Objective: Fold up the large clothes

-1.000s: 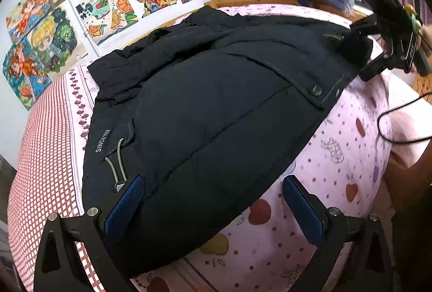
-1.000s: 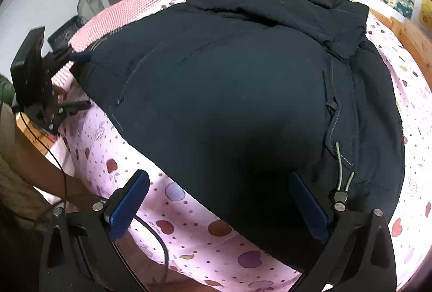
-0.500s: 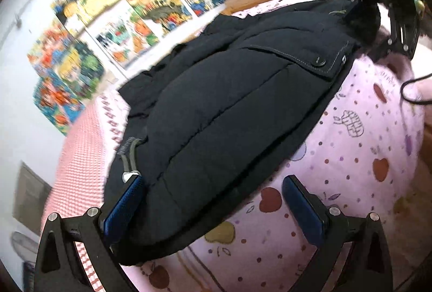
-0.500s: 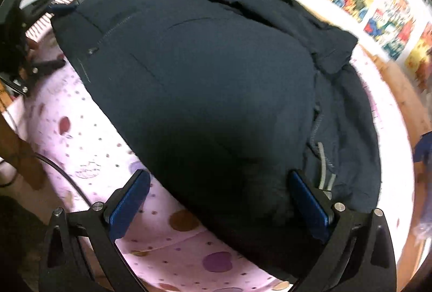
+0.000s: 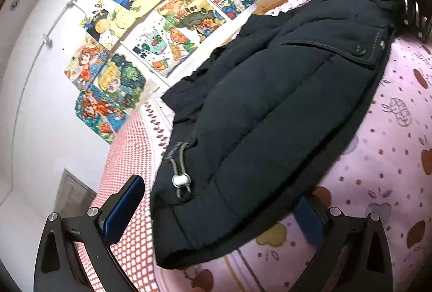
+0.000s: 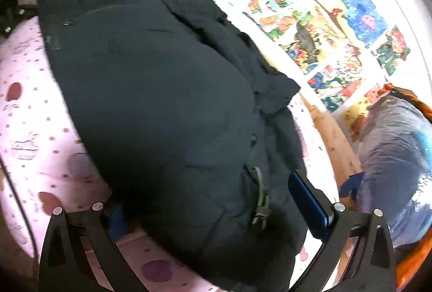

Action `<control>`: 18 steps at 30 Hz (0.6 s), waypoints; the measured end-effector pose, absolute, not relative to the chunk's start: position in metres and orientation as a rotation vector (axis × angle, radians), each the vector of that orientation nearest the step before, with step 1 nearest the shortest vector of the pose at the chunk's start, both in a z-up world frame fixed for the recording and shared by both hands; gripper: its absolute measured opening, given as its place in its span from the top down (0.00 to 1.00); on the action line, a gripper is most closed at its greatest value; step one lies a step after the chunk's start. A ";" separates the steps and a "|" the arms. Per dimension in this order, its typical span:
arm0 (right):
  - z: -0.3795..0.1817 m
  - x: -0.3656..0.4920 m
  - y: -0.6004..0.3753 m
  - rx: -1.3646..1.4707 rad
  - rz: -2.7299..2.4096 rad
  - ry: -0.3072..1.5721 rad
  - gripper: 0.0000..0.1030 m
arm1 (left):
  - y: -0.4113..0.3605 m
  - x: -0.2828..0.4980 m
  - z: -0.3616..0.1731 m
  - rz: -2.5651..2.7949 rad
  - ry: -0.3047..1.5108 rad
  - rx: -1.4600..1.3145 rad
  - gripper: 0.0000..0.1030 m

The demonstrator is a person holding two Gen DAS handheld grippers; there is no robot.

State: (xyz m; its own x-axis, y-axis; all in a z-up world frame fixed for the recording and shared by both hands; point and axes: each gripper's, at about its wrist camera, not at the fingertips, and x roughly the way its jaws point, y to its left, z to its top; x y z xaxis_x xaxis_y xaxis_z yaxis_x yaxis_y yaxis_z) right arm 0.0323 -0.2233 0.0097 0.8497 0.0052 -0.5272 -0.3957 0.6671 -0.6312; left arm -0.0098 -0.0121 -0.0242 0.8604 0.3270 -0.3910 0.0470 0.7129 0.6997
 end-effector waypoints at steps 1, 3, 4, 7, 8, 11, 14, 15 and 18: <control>0.011 0.032 -0.223 -0.814 0.233 0.515 0.02 | -0.011 -0.009 -0.023 0.171 0.519 0.766 0.00; 0.015 0.035 -0.225 -0.809 0.227 0.498 0.02 | -0.008 -0.007 -0.018 0.188 0.512 0.750 0.00; 0.017 0.034 -0.224 -0.806 0.225 0.488 0.02 | -0.005 -0.005 -0.016 0.191 0.510 0.739 0.00; 0.026 0.034 -0.226 -0.783 0.225 0.459 0.04 | 0.001 -0.003 -0.009 0.199 0.497 0.714 0.04; 0.030 0.033 -0.226 -0.768 0.238 0.453 0.11 | 0.001 -0.002 -0.007 0.196 0.494 0.710 0.07; 0.035 0.035 -0.229 -0.741 0.269 0.451 0.33 | 0.001 -0.001 -0.002 0.175 0.478 0.708 0.17; 0.040 0.041 -0.227 -0.720 0.311 0.473 0.46 | -0.002 -0.001 0.001 0.146 0.460 0.720 0.33; 0.041 0.044 -0.227 -0.710 0.320 0.480 0.49 | -0.003 0.000 0.004 0.124 0.462 0.718 0.36; 0.051 0.051 -0.231 -0.656 0.345 0.490 0.62 | 0.000 0.005 0.013 0.089 0.462 0.672 0.51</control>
